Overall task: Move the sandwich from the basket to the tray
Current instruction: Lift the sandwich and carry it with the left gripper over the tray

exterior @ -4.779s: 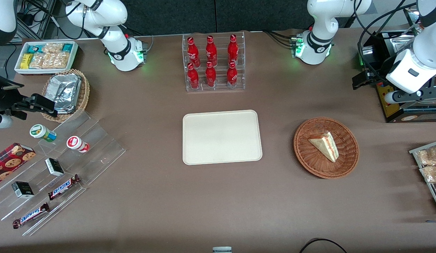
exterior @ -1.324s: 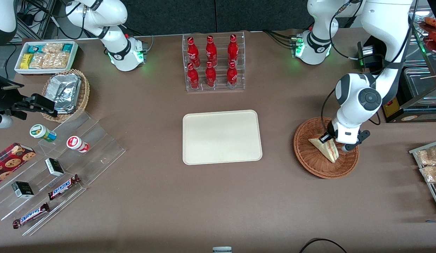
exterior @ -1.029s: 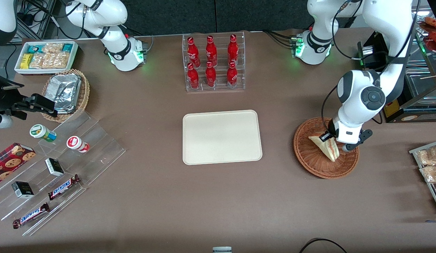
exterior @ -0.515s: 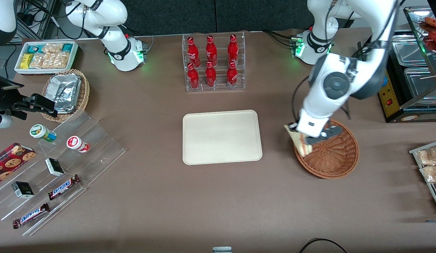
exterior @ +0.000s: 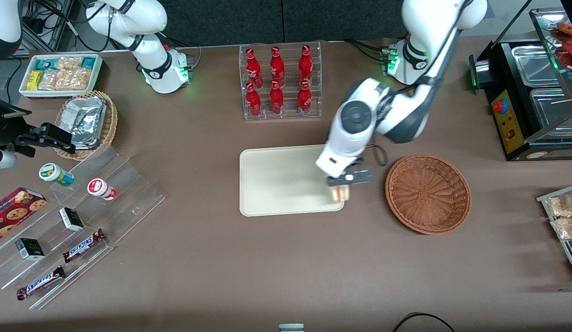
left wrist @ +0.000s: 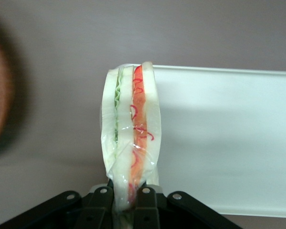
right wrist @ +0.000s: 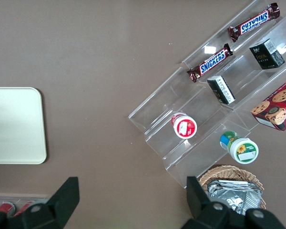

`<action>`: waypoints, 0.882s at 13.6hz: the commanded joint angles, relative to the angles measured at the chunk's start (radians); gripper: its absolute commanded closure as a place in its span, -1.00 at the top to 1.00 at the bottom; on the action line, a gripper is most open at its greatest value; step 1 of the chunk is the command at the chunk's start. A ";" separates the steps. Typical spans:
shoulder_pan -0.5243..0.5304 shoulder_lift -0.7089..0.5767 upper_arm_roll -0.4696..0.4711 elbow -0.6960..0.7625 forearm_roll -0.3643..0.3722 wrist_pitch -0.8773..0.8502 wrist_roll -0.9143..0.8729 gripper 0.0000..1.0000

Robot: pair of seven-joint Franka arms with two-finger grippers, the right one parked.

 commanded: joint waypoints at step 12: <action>-0.190 0.331 0.016 0.386 0.040 -0.130 -0.021 -1.00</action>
